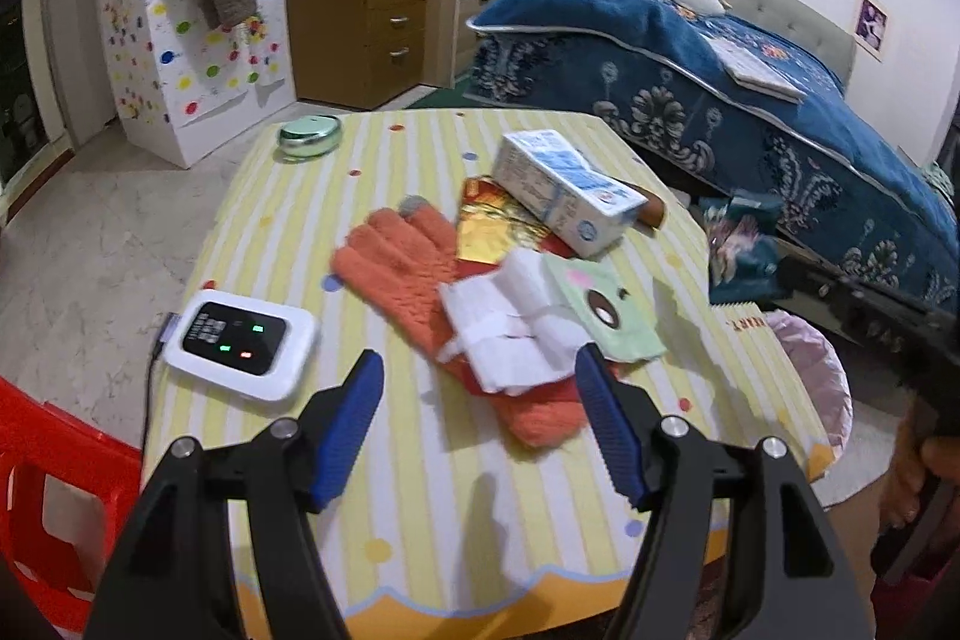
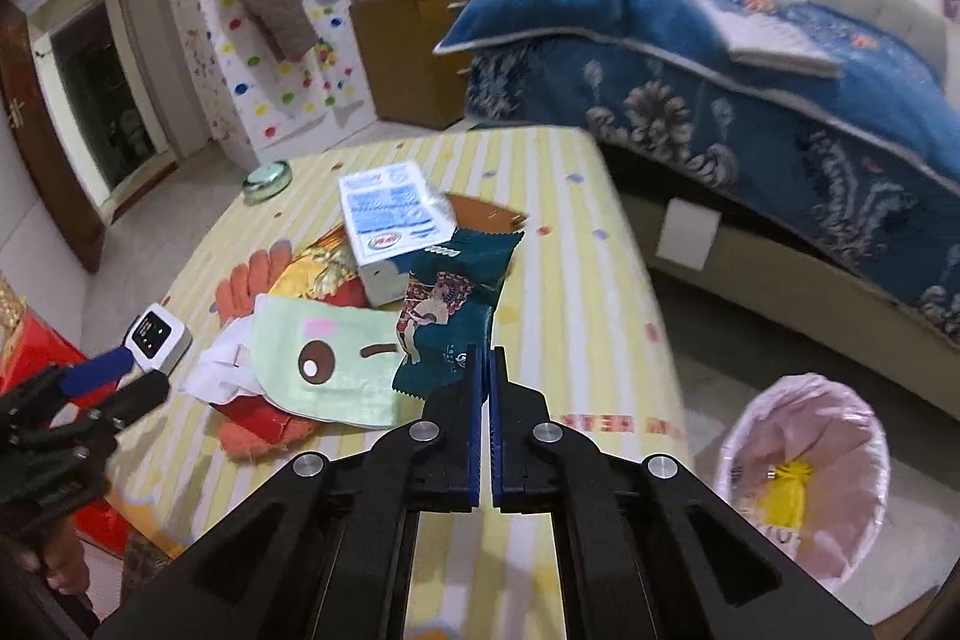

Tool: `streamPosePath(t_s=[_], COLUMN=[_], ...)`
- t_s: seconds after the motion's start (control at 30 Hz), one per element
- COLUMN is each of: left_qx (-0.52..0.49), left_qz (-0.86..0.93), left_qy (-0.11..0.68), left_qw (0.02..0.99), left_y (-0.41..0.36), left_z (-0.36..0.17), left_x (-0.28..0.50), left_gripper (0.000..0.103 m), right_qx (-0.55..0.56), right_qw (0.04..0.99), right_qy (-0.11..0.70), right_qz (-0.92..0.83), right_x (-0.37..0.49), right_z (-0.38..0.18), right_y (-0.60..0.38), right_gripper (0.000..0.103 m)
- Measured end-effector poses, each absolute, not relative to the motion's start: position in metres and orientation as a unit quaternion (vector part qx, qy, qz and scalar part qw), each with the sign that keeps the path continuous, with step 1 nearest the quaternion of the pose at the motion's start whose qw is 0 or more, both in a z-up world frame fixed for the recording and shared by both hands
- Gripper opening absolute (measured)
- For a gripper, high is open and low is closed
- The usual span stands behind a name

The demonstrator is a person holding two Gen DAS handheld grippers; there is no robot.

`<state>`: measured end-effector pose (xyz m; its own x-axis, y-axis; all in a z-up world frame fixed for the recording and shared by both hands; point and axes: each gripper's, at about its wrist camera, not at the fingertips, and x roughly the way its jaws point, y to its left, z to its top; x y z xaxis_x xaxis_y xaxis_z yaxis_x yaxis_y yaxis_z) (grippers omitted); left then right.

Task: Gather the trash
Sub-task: 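Grasp the green face-mask pack with the left tool while the right tool grasps the teal snack wrapper, then carry the mask pack and snack wrapper to the wastebasket and release both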

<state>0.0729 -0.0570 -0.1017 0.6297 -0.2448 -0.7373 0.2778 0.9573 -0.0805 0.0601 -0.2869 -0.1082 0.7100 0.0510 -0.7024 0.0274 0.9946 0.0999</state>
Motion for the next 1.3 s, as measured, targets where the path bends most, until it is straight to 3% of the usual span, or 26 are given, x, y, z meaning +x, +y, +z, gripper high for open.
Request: streamPosePath(t_s=[0.27,0.57,0.67,0.7,0.73,1.07,1.3], left_qx=[0.039,0.05,0.05,0.045,0.041,-0.03,-0.011], left_qz=[-0.173,-0.169,-0.166,-0.168,-0.172,-0.217,-0.205], left_qy=[0.418,0.464,0.467,0.466,0.466,0.369,0.352], left_qw=[0.891,0.868,0.867,0.867,0.867,0.903,0.913], left_y=[-0.095,-0.124,-0.127,-0.126,-0.125,-0.082,-0.068], left_z=[-0.11,-0.129,-0.132,-0.133,-0.132,-0.066,-0.049], left_x=[0.081,0.114,0.119,0.12,0.121,0.09,0.072], left_gripper=[0.063,0.038,0.021,0.008,0.004,0.001,0.001], right_qx=[0.031,0.031,0.033,0.033,0.033,0.044,0.051], right_qw=[0.926,0.925,0.925,0.924,0.924,0.929,0.931], right_qy=[0.375,0.379,0.379,0.379,0.379,0.367,0.361], right_qz=[-0.018,-0.025,-0.025,-0.025,-0.025,-0.016,-0.005], right_x=[0.043,0.037,0.036,0.036,0.036,0.029,0.022], right_z=[-0.104,-0.109,-0.109,-0.109,-0.109,-0.099,-0.091], right_y=[-0.292,-0.297,-0.299,-0.299,-0.298,-0.298,-0.291], right_gripper=[0.001,0.001,0.001,0.001,0.001,0.001,0.001])
